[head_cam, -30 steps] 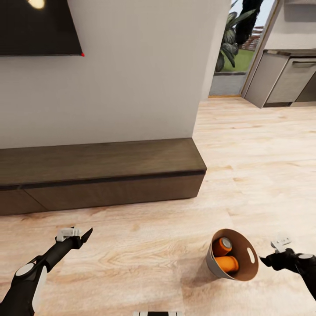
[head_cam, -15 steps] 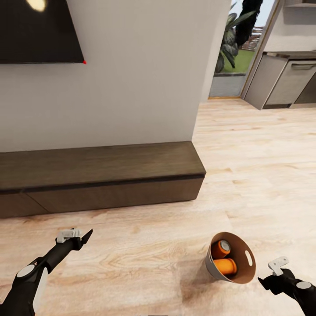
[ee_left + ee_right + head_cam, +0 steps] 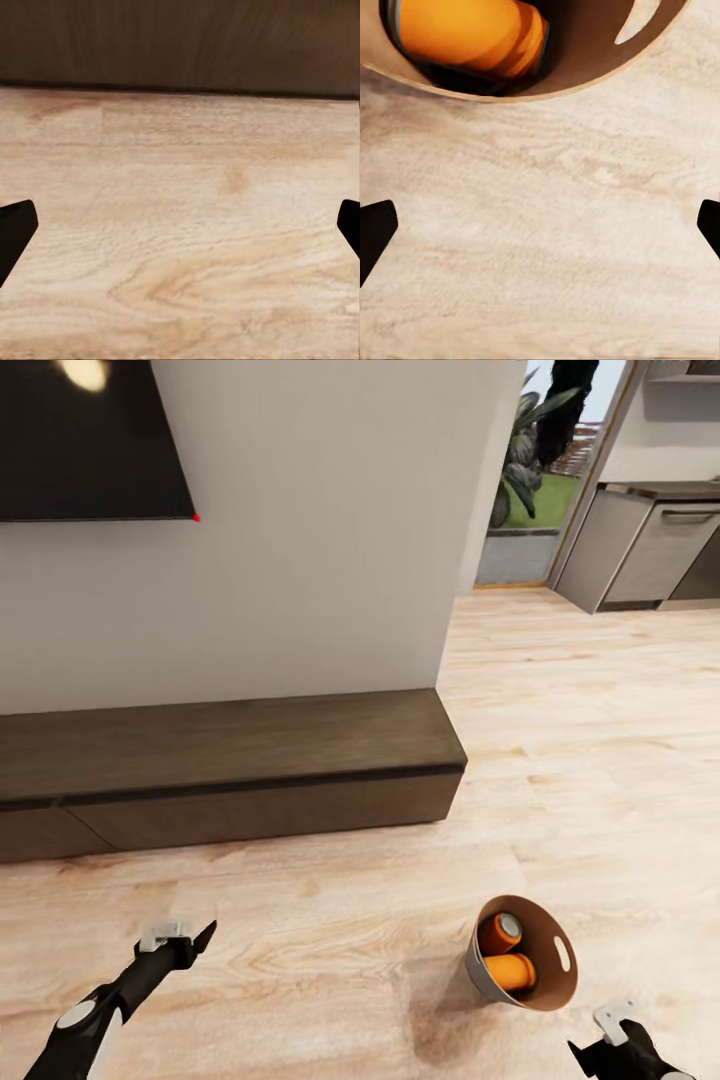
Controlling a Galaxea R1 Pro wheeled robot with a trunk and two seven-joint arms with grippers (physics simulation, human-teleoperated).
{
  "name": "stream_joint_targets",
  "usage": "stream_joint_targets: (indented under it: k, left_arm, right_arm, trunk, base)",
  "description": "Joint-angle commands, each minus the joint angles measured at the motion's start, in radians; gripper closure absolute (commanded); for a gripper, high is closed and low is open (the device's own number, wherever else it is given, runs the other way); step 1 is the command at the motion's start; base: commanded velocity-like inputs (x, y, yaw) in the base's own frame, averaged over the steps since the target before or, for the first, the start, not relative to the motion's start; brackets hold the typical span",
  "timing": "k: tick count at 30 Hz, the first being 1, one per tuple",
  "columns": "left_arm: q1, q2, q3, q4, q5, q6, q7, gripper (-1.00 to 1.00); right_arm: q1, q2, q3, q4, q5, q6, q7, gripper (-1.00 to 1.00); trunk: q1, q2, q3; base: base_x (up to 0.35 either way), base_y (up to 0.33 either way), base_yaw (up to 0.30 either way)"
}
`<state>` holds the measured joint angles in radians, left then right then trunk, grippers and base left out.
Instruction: Put the three can of soda from the living room inside the tash can in the kitchen.
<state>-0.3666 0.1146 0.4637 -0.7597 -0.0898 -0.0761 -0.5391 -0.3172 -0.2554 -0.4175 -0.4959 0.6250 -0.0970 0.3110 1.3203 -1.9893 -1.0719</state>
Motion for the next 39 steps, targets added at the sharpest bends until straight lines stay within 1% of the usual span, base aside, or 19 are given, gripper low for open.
stream_joint_targets:
  k: [1,2,4,6,7,8,9,10,13,14,15,17,19,23,24,28,30,34,39]
  left_arm:
    - [0.000,0.000,-0.005,0.018,0.000,-0.004,0.013,-1.00]
    - [0.000,0.000,-0.012,0.037,0.000,-0.006,0.027,-1.00]
    - [0.000,0.002,-0.049,0.131,0.000,-0.014,0.111,-1.00]
    - [0.001,0.006,-0.062,0.193,0.001,-0.019,0.155,-1.00]
    - [0.001,0.009,-0.070,0.263,0.001,-0.034,0.189,-1.00]
    - [0.001,0.019,-0.077,0.377,0.002,-0.093,0.219,-1.00]
    - [0.002,0.024,-0.079,0.417,0.001,-0.120,0.225,-1.00]
    - [0.002,0.035,-0.082,0.491,0.002,-0.181,0.234,-1.00]
    - [0.006,0.046,-0.084,0.577,0.002,-0.269,0.242,-1.00]
    - [0.019,0.049,-0.085,0.611,0.002,-0.319,0.245,-1.00]
    - [0.019,0.049,-0.085,0.611,0.002,-0.319,0.245,-1.00]
    - [0.062,0.052,-0.086,0.647,0.002,-0.392,0.249,-1.00]
    - [0.093,0.054,-0.085,0.661,0.002,-0.438,0.253,-1.00]
    - [0.129,0.055,-0.085,0.672,0.001,-0.474,0.281,-1.00]
    - [0.138,0.055,-0.085,0.680,0.000,-0.481,0.315,-1.00]
    - [0.148,0.055,-0.087,0.701,-0.002,-0.478,0.375,-1.00]
    - [0.153,0.054,-0.098,0.714,-0.002,-0.440,0.405,-1.00]
    - [0.155,0.054,-0.107,0.721,-0.002,-0.408,0.421,-1.00]
    - [0.156,0.051,-0.110,0.722,-0.002,-0.400,0.426,-1.00]
  right_arm:
    - [0.001,0.001,0.000,0.018,-0.001,-0.017,-0.002,-1.00]
    - [0.003,0.002,-0.001,0.036,-0.003,-0.036,-0.005,-1.00]
    - [0.005,0.004,-0.001,0.110,-0.033,-0.112,-0.021,-1.00]
    - [0.006,0.004,0.000,0.147,-0.052,-0.137,-0.031,-1.00]
    - [0.007,0.004,0.000,0.182,-0.066,-0.154,-0.039,-1.00]
    - [0.009,0.005,0.000,0.228,-0.080,-0.180,-0.045,-1.00]
    - [0.009,0.006,0.001,0.241,-0.083,-0.190,-0.046,-1.00]
    - [0.010,0.008,0.001,0.266,-0.087,-0.210,-0.049,-1.00]
    - [0.010,0.014,0.000,0.301,-0.091,-0.231,-0.054,-1.00]
    - [0.010,0.019,-0.003,0.322,-0.096,-0.240,-0.067,-1.00]
    - [0.010,0.019,-0.003,0.322,-0.096,-0.240,-0.067,-1.00]
    - [0.010,0.021,-0.013,0.375,-0.113,-0.250,-0.116,-1.00]
    - [0.010,0.021,-0.018,0.411,-0.126,-0.253,-0.143,-1.00]
    - [0.011,0.024,-0.022,0.438,-0.135,-0.272,-0.163,-1.00]
    - [0.012,0.024,-0.023,0.448,-0.138,-0.281,-0.171,-1.00]
    - [0.014,0.024,-0.024,0.464,-0.141,-0.292,-0.189,-1.00]
    - [0.015,0.024,-0.026,0.475,-0.143,-0.296,-0.215,-1.00]
    - [0.016,0.023,-0.027,0.511,-0.145,-0.299,-0.235,-1.00]
    - [0.016,0.024,-0.028,0.524,-0.147,-0.300,-0.240,-1.00]
  trunk:
    - [-0.004,0.007,0.003]
    - [-0.008,0.014,0.006]
    - [-0.015,0.028,0.013]
    - [-0.023,0.042,0.019]
    - [-0.027,0.049,0.022]
    - [-0.031,0.056,0.025]
    - [-0.035,0.063,0.028]
    - [-0.038,0.070,0.031]
    - [-0.050,0.091,0.041]
    - [-0.054,0.098,0.044]
    - [-0.058,0.105,0.047]
    - [-0.065,0.119,0.053]
    - [-0.073,0.133,0.060]
    - [-0.088,0.161,0.072]
    - [-0.092,0.168,0.075]
    - [-0.107,0.196,0.088]
    - [-0.115,0.210,0.094]
    - [-0.130,0.238,0.107]
    - [-0.150,0.273,0.122]
  base:
    - [0.000,0.000,0.000]
    - [0.000,0.000,0.000]
    - [0.000,0.000,0.000]
    - [0.000,0.000,0.000]
    - [0.000,0.000,0.000]
    - [0.000,0.000,0.000]
    - [0.000,0.000,0.000]
    - [0.000,0.000,0.000]
    - [0.000,0.000,0.000]
    - [0.000,0.000,0.000]
    - [0.000,0.000,0.000]
    - [0.000,0.000,0.000]
    - [0.000,0.000,0.000]
    - [0.000,0.000,0.000]
    - [0.000,0.000,0.000]
    - [0.000,0.000,0.000]
    - [0.000,0.000,0.000]
    - [0.000,0.000,0.000]
    - [0.000,0.000,0.000]
